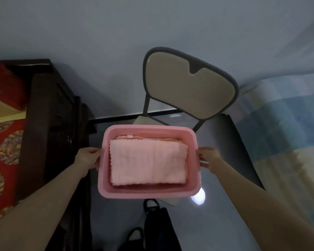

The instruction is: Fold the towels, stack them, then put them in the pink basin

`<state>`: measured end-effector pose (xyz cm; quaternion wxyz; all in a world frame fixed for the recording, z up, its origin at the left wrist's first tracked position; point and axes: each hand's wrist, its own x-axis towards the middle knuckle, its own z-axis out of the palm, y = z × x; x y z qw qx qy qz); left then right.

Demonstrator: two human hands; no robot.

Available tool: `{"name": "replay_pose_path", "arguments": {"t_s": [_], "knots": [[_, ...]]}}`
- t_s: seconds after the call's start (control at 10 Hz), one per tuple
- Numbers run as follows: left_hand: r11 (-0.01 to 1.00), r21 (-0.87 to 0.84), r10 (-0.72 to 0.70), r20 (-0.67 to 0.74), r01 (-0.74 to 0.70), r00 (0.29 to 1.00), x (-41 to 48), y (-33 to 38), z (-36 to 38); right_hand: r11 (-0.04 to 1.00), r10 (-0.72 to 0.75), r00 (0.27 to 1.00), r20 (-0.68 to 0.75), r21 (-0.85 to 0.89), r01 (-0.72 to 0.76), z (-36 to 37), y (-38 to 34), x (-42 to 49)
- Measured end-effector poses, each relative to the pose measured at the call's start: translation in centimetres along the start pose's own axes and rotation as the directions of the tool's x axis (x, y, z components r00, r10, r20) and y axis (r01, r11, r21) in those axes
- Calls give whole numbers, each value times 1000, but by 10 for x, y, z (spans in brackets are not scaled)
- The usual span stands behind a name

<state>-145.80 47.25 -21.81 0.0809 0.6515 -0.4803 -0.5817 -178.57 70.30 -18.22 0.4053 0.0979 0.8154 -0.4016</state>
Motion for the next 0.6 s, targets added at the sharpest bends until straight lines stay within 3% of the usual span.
{"name": "replay_pose_path", "arguments": {"t_s": [0.3,0.6], "knots": [[997,-18,-80,-33,79,996,61,-4,32,997,59,996,61,-48,-56,27,-23,81],[998,16,-67,0,67,998,85,-2,31,993,-7,999,36,-114,11,40,-24,104]]}}
